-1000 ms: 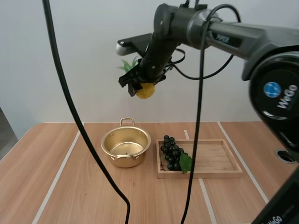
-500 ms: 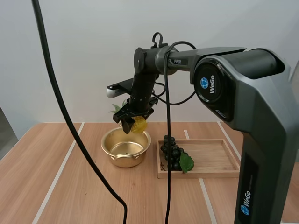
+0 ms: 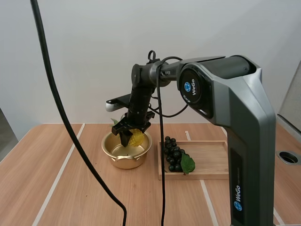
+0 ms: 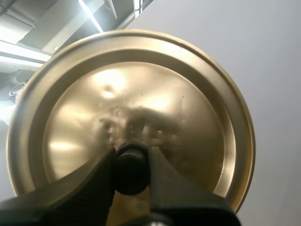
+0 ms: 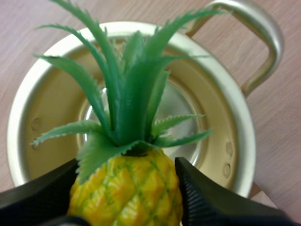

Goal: Open the pot, put the pineapple inside, and close it

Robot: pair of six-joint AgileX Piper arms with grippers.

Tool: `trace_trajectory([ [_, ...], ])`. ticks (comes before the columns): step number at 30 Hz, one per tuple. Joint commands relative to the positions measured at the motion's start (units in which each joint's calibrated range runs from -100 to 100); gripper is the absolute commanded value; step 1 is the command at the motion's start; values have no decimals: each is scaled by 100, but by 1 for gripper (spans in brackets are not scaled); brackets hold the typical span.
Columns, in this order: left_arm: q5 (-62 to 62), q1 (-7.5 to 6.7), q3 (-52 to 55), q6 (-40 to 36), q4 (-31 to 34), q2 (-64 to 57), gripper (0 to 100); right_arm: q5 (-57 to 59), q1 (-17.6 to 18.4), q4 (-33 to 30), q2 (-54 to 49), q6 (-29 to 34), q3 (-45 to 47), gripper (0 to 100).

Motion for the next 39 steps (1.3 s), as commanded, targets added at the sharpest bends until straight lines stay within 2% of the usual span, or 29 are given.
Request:
trace_trajectory([
  [1,0,13,-37,-49,0,57,0,-84,-2,65,92,-69,-36,0],
  [16,0,13,-37,-49,0,193,0,-116,-2,101,652,-107,66,0],
  [27,0,13,-37,-49,30,191,0,317,-2,101,679,-124,176,0],
  [39,0,13,-37,-49,117,191,0,72,-2,-203,679,-85,176,0],
])
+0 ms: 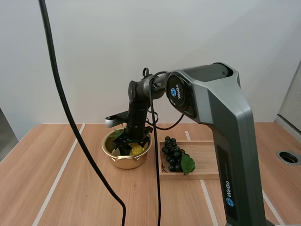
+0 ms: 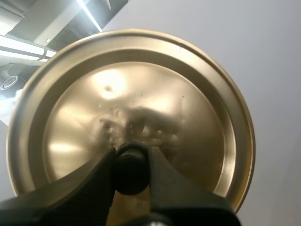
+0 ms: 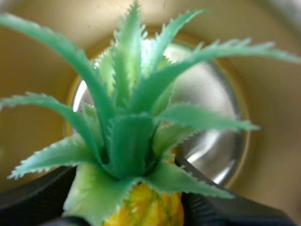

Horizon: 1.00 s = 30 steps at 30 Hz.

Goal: Open the pot, put the pineapple inside, and close it

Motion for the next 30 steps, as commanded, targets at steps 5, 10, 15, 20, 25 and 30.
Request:
trace_trajectory([
  [5,0,13,-37,-49,86,10,0,-149,-25,-456,-11,50,42,2],
  [10,0,13,-37,-49,86,10,0,-149,-25,-509,-11,150,42,64],
  [15,0,13,-37,-49,98,10,0,-61,-25,-509,-11,-5,42,100],
  [20,0,13,-37,-49,98,10,0,-44,-25,-509,-11,-5,42,100],
  [25,0,13,-37,-49,98,10,0,-175,-25,-509,-157,-14,42,100],
  [30,0,13,-37,-49,98,10,0,-244,-25,-509,-633,-45,42,100],
])
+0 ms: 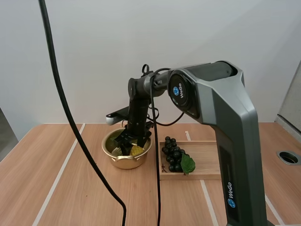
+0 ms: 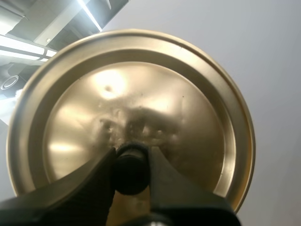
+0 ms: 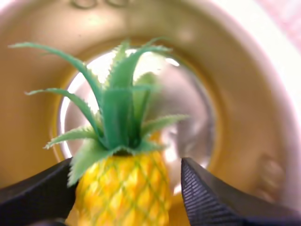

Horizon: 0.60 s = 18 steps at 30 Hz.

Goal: Open the pot, put the pineapple inside, and close it

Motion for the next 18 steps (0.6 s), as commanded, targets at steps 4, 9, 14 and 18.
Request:
trace_trajectory([
  [4,0,13,-37,-49,89,10,0,-36,-42,-132,-848,-77,-40,100],
  [9,0,13,-37,-49,89,10,0,-76,-42,-95,-1550,-77,-341,100],
  [14,0,13,-37,-49,110,10,0,-76,-42,-119,-2268,-41,-738,100],
  [18,0,13,-37,-59,109,10,0,-122,-42,-583,-2868,417,-1067,100],
])
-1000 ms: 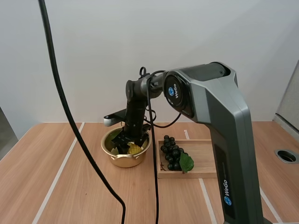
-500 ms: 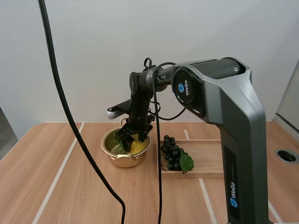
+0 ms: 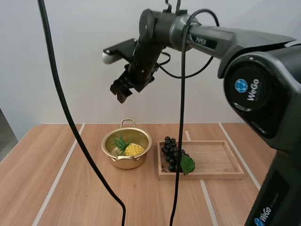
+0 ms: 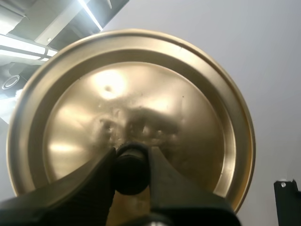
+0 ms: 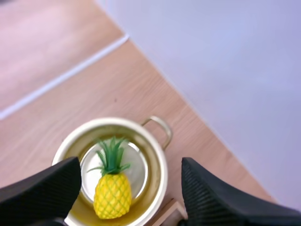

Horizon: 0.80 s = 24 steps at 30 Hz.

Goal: Open the pot, put the pineapple inside, and close it

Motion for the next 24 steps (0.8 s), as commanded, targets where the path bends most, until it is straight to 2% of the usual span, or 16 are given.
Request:
trace_trajectory([
  [1,0,13,-37,-59,73,10,0,-38,-30,-587,-620,509,-327,100],
  [6,0,13,-37,-258,73,25,0,-177,-362,-1413,-1295,1087,-544,100],
  [14,0,13,-10,-598,73,199,0,-558,-1422,-1595,-2227,1389,-585,100],
  [15,0,13,47,-631,73,212,0,-558,-1554,-1583,-2317,1389,-585,93],
  [16,0,13,103,-686,73,239,0,-558,-1677,-1583,-2376,1389,-585,74],
  [17,0,13,178,-733,73,239,0,-558,-1790,-1583,-2449,1393,-570,54],
  [19,0,13,316,-805,36,269,0,-558,-1976,-1583,-2573,1460,-504,4],
  [20,0,13,416,-814,5,289,0,-558,-2065,-1583,-2621,1506,-476,0],
  [24,0,13,849,-844,-76,339,0,-542,-2283,-1571,-2698,1638,-270,0],
])
